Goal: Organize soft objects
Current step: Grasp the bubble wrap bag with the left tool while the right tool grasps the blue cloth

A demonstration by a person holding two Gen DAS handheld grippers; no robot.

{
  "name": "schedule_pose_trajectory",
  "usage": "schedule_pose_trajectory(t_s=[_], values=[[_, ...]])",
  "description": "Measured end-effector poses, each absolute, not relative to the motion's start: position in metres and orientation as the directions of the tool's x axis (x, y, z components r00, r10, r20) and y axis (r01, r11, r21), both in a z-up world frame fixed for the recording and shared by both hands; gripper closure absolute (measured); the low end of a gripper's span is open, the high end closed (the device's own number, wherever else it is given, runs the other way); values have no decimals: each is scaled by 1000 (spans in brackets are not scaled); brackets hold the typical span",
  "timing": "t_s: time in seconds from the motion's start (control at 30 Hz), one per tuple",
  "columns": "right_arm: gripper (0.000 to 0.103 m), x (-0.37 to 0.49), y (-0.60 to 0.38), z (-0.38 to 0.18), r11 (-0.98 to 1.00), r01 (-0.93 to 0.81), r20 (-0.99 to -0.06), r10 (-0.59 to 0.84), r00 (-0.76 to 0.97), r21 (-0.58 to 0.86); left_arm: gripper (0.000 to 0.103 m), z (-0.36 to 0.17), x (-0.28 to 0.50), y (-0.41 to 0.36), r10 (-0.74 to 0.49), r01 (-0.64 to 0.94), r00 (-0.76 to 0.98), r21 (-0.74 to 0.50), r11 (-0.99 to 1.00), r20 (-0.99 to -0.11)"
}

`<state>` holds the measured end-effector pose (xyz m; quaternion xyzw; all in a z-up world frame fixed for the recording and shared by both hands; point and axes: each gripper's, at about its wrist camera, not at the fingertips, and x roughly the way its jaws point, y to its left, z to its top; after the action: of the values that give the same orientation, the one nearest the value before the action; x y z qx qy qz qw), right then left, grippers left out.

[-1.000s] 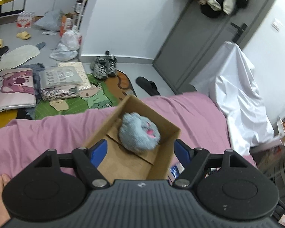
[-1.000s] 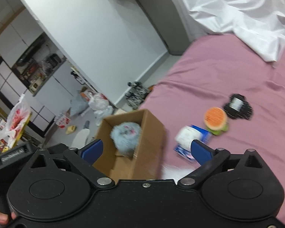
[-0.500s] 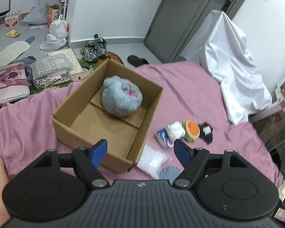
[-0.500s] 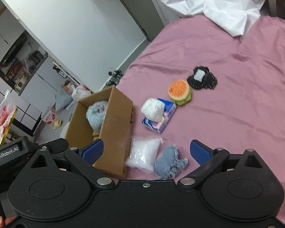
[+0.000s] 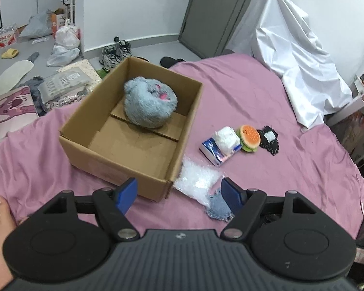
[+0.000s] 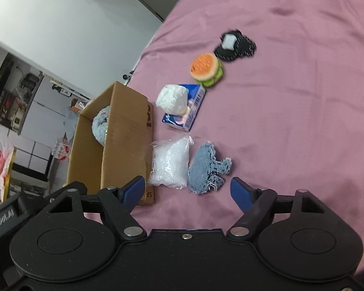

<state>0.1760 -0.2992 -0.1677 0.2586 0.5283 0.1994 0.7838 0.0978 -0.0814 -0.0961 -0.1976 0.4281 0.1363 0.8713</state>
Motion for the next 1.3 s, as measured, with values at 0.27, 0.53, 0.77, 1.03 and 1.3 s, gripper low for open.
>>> schedule_pose_trajectory(t_s=[0.27,0.53,0.77,1.03,1.3], values=[[46,187,-306,-190,751,69,-725,603,333,656,32,-108,110,-94,38,-387,596,-245,889,-802],[50,198,-308,-208,718,141,-716,615,330,681,37,-125,123,-101,26,-416,601,-285,864,-799],[80,209,-306,-221,720,147,-721,614,321,678,41,-137,127,-105,26,-462,600,-320,827,-799],[99,211,-323,-212,748,143,-724,546,420,648,41,-163,134,-108,77,-593,572,-348,726,-817],[100,214,-336,-213,761,165,-728,499,470,628,38,-180,149,-111,81,-644,536,-346,682,-840]])
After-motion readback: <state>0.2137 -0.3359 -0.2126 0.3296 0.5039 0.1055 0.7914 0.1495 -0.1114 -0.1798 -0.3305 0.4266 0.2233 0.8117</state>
